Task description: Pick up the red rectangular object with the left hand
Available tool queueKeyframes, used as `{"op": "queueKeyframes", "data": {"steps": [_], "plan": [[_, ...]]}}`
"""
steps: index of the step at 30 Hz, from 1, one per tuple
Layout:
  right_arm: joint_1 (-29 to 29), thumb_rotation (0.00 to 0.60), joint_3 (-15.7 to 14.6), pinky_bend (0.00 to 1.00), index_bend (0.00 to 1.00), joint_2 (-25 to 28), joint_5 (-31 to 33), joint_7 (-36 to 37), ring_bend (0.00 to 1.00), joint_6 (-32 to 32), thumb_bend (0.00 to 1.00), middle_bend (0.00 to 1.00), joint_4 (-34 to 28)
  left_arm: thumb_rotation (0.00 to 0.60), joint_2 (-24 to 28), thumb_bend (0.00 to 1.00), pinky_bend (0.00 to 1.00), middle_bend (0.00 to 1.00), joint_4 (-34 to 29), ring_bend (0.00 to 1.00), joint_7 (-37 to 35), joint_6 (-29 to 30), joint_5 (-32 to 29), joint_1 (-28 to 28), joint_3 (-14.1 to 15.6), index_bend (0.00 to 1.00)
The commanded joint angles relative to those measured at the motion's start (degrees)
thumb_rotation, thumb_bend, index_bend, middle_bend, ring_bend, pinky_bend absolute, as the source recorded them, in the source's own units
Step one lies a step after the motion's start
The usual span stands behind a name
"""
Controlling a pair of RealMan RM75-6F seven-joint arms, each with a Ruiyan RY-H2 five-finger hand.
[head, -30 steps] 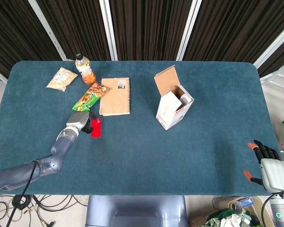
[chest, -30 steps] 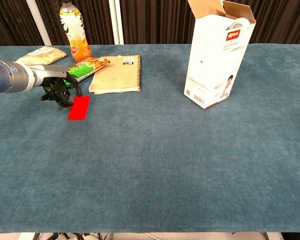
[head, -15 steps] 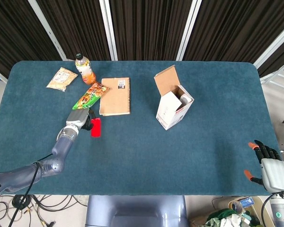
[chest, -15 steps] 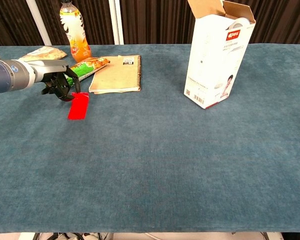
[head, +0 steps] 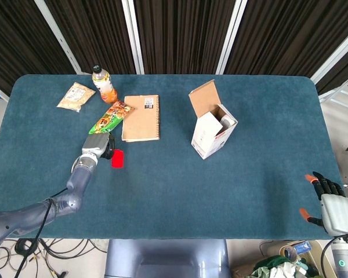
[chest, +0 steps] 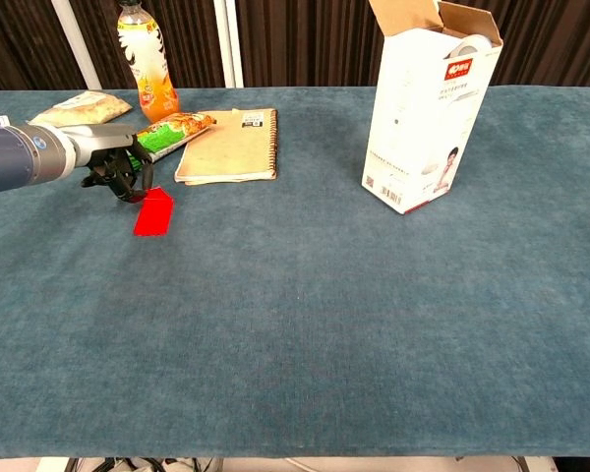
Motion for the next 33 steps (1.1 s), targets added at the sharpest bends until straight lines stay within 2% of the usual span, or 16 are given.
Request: {"op": "queueKeyframes", "data": {"steps": [1, 10, 19, 25, 28, 30, 33], "plan": [[0.0, 0.6, 0.0, 0.15, 0.19, 0.0, 0.0, 0.0, 0.14, 0.1, 0.13, 0.09, 0.0, 0.6, -0.6, 0.46, 0.83, 0.83, 0.4, 0.84, 1.1, 1.2, -0.3, 0.0, -0.3, 0.62], [0.0, 0.6, 0.1, 0.15, 0.19, 0.0, 0.0, 0.2, 0.14, 0.0, 0.13, 0.09, 0.0, 0.6, -0.5, 0.53, 0.84, 0.85, -1.1, 0.86, 2.5, 2.7, -0.1, 0.7, -1.6, 0.69], [0.1, 0.6, 0.2, 0.15, 0.19, 0.0, 0.1, 0.3, 0.14, 0.0, 0.13, 0.09, 0.1, 0.6, 6.3, 0.54, 0.84, 0.86, -11.7, 0.87, 3.2, 1.9, -0.9, 1.7, -1.6, 0.72], [0.2, 0.6, 0.1, 0.15, 0.19, -0.1, -0.2, 0.2, 0.14, -0.1, 0.13, 0.09, 0.2, 0.6, 13.9, 0.54, 0.84, 0.86, -22.7, 0.87, 5.2, 6.1, 0.1, 3.2, -0.2, 0.73], [0.1, 0.6, 0.1, 0.15, 0.19, -0.1, -0.4, 0.2, 0.14, 0.1, 0.13, 0.09, 0.2, 0.6, 21.5, 0.54, 0.84, 0.86, -32.5, 0.87, 5.0, 8.2, 1.2, 5.0, 0.4, 0.74], [0.2, 0.6, 0.0, 0.15, 0.19, -0.2, -0.6, -0.2, 0.14, 0.2, 0.13, 0.09, 0.3, 0.6, 27.7, 0.54, 0.84, 0.86, -39.9, 0.87, 2.5, 7.8, 3.5, 7.0, 0.5, 0.74], [0.1, 0.6, 0.1, 0.15, 0.19, -0.3, -0.6, -0.3, 0.14, 0.4, 0.13, 0.09, 0.4, 0.6, 33.6, 0.54, 0.84, 0.86, -45.4, 0.87, -1.8, 6.3, 8.2, 9.4, -0.1, 0.74]]}}
